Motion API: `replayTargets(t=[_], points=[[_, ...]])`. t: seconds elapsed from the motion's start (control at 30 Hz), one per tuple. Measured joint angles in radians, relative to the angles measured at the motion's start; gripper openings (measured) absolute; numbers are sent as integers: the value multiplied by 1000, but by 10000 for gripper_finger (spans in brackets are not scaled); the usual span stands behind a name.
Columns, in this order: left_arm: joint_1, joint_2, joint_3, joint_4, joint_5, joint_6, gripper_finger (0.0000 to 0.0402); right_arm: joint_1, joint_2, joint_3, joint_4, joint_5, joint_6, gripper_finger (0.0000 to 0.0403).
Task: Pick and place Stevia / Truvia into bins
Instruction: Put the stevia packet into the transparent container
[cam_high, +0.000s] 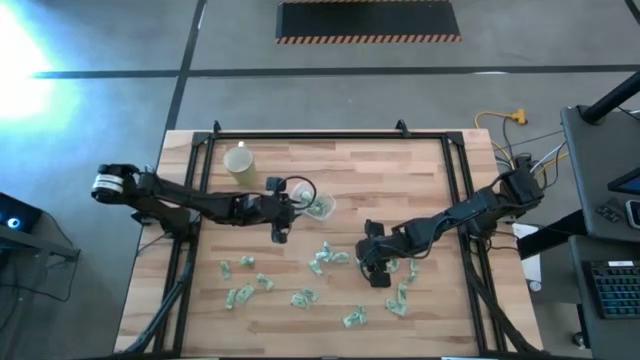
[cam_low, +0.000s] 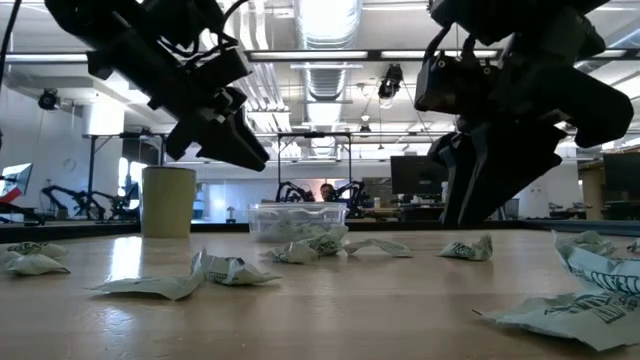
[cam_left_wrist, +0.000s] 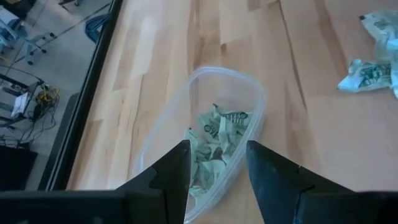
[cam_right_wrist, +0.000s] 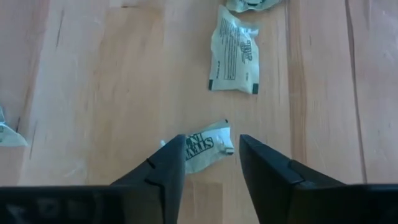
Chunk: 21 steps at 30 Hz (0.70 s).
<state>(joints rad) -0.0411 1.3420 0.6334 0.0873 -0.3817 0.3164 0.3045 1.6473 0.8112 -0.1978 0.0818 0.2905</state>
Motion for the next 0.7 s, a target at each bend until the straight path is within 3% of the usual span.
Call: replayTargets(t=[0.3, 0.7], points=[[-23, -2, 0, -1, 0, 0, 139, -10, 11, -3, 2, 0, 32, 169], [-68, -32, 3, -25, 0, 3, 139, -12, 46, -9, 23, -3, 27, 159]])
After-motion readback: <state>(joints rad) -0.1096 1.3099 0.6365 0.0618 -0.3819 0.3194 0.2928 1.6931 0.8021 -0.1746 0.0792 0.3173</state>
